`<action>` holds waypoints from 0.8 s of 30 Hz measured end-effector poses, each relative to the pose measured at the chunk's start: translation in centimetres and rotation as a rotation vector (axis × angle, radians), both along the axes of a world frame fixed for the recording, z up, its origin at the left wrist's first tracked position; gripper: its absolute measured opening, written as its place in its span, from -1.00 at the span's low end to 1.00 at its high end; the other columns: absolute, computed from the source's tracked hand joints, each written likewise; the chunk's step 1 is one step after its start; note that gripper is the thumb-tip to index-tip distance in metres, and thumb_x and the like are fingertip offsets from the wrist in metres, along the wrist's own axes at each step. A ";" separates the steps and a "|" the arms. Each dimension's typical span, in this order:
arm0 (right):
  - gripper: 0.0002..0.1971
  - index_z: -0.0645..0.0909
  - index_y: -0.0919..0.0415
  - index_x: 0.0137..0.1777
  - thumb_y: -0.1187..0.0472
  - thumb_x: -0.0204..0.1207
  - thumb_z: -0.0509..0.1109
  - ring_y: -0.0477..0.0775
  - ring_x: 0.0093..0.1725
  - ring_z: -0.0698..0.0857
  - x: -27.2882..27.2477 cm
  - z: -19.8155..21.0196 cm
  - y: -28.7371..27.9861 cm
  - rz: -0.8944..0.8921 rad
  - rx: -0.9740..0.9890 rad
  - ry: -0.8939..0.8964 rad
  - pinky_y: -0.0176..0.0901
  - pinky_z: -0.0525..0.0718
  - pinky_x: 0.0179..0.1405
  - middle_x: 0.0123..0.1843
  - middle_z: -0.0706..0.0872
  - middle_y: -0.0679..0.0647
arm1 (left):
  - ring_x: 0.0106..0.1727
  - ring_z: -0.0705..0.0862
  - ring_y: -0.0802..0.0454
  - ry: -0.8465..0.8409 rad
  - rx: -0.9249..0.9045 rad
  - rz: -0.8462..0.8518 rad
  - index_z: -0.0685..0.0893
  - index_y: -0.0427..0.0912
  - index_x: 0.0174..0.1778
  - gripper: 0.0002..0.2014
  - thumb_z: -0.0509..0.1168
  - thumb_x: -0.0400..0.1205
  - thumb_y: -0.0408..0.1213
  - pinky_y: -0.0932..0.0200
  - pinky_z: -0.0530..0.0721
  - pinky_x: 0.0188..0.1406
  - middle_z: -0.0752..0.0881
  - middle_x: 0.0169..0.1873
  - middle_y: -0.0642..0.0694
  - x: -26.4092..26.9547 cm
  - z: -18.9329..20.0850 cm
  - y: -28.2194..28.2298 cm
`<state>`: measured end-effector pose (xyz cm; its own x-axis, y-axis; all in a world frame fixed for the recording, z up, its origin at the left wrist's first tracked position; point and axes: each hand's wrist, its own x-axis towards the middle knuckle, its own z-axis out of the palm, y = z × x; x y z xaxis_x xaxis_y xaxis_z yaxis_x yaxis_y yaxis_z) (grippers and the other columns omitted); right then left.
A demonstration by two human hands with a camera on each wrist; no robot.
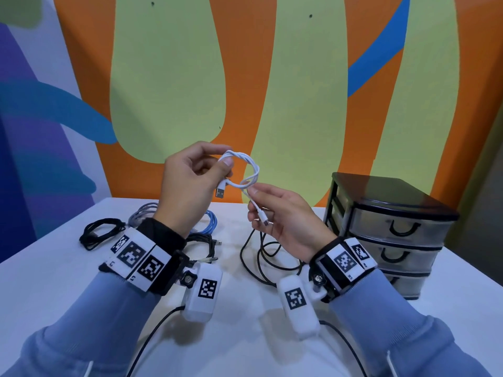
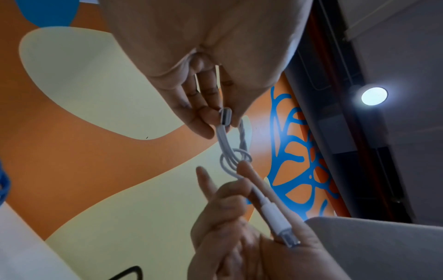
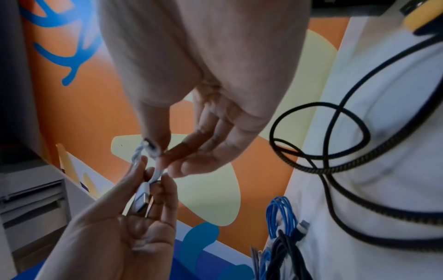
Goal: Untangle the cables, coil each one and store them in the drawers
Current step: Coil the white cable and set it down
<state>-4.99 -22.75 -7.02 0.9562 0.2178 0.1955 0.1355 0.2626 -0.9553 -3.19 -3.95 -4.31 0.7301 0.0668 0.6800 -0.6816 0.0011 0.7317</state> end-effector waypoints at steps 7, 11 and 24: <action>-0.84 0.85 0.27 0.14 0.24 0.66 0.51 0.03 -0.20 0.72 0.2 -0.3 -0.1 -0.018 -0.182 -0.019 -0.10 0.78 -0.12 -0.13 0.75 0.09 | -0.18 0.79 -0.31 -0.013 0.061 0.013 0.85 -0.16 0.16 -0.87 0.49 0.72 -0.35 -0.06 0.74 -0.27 0.83 -0.25 -0.27 -0.4 0.0 0.0; -0.88 0.85 0.27 0.09 0.29 0.65 0.49 -0.01 -0.21 0.71 0.2 0.0 -0.9 0.029 -0.114 0.026 -0.12 0.78 -0.15 -0.15 0.76 0.06 | -0.24 0.75 -0.10 -0.028 0.016 0.081 0.86 -0.14 0.15 -0.88 0.49 0.72 -0.34 0.13 0.71 -0.36 0.82 -0.19 -0.37 0.3 0.2 1.0; -0.74 0.75 0.30 0.17 0.18 0.57 0.50 0.07 0.17 0.79 -1.0 1.1 -0.7 0.173 0.157 0.006 -0.19 0.79 -0.14 0.23 0.80 0.17 | -0.20 0.81 -0.16 -0.034 0.008 0.139 0.85 -0.10 0.13 -0.90 0.44 0.76 -0.32 -0.11 0.89 -0.16 0.80 -0.22 -0.35 0.5 -0.7 -0.2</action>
